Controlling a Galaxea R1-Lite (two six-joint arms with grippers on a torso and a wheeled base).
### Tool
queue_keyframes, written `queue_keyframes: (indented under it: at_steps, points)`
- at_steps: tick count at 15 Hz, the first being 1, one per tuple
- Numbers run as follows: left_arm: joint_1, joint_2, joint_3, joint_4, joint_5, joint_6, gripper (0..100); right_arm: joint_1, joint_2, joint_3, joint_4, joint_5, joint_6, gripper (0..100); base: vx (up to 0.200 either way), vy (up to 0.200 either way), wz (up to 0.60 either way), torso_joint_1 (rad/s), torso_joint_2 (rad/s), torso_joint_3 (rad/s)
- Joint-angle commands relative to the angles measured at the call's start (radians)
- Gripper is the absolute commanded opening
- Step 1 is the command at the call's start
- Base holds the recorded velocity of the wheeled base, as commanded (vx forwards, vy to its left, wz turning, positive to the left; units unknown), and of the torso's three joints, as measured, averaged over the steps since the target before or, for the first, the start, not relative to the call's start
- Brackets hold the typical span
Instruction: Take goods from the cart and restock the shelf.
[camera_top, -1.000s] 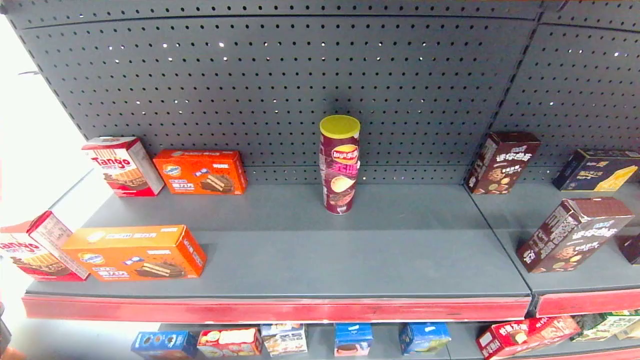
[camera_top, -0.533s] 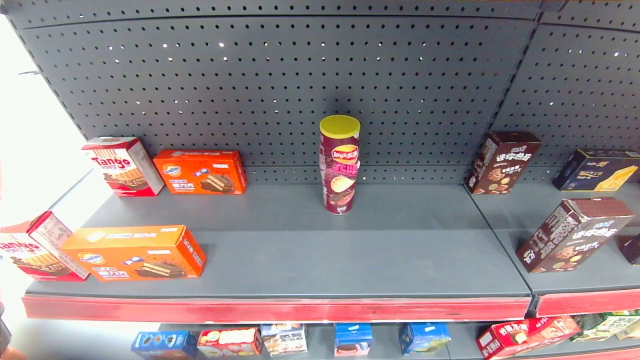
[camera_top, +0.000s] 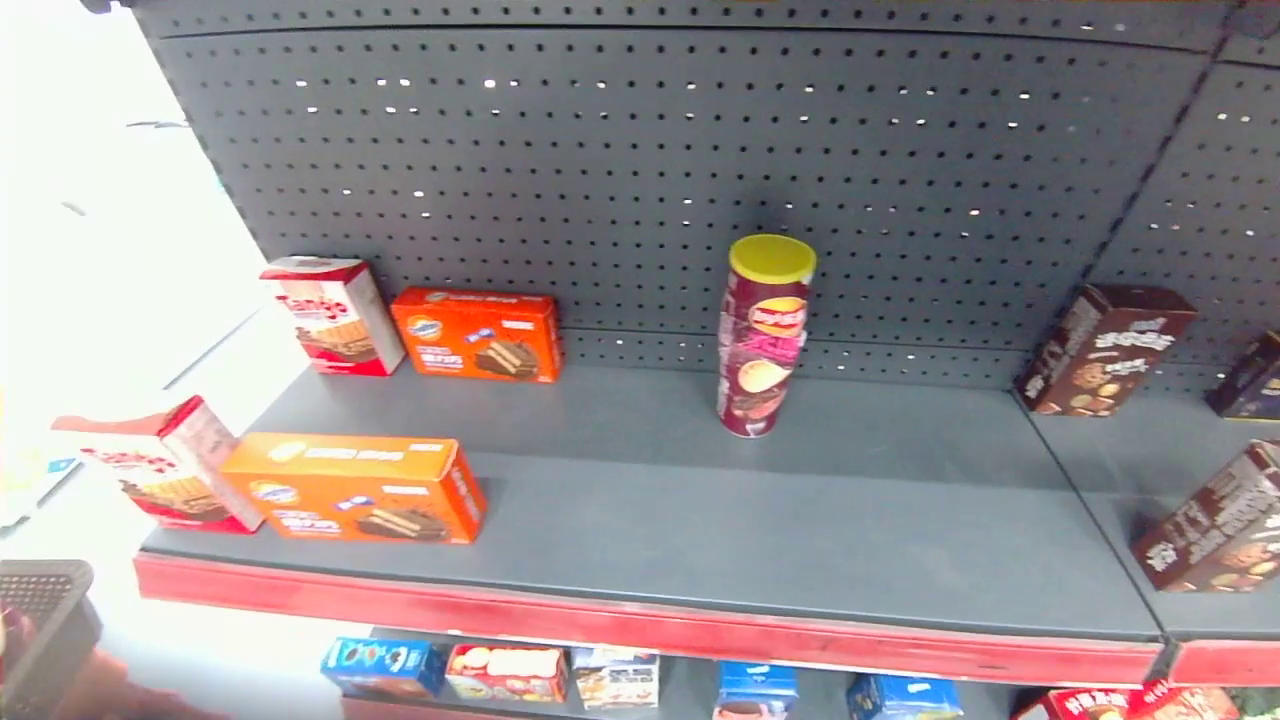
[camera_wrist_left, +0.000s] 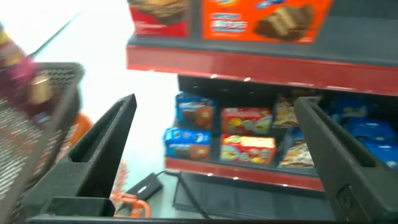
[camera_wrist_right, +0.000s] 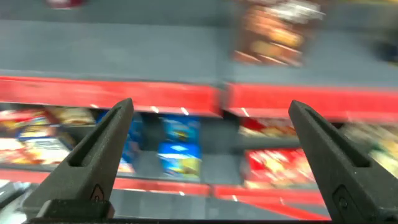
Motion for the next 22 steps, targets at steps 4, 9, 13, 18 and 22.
queue_keyframes:
  at_steps: [4,9,13,18,22]
  points:
    - [0.001,0.001,0.000,0.000,0.000,0.000,100,0.000,0.001,0.000,0.000,0.000,0.000,100,0.000,0.000,0.60,0.002,0.00,0.001]
    - [0.001,0.001,0.000,0.000,0.000,0.000,100,0.000,0.001,0.000,-0.002,-0.001,0.000,100,0.000,0.000,0.36,0.001,0.00,0.003]
    - [0.001,0.001,0.000,0.000,0.000,0.000,100,0.000,0.001,0.000,-0.002,-0.001,0.000,100,0.000,0.000,0.00,0.000,0.00,0.000]
    - [0.001,0.001,0.000,0.000,-0.013,0.006,100,0.000,0.001,0.000,-0.002,-0.001,0.000,100,0.000,0.000,0.00,0.000,0.00,0.000]
    - [0.007,0.029,-0.074,0.012,0.034,0.029,100,0.000,0.000,0.000,-0.002,-0.001,0.000,100,0.000,0.000,0.00,0.000,0.00,0.000]
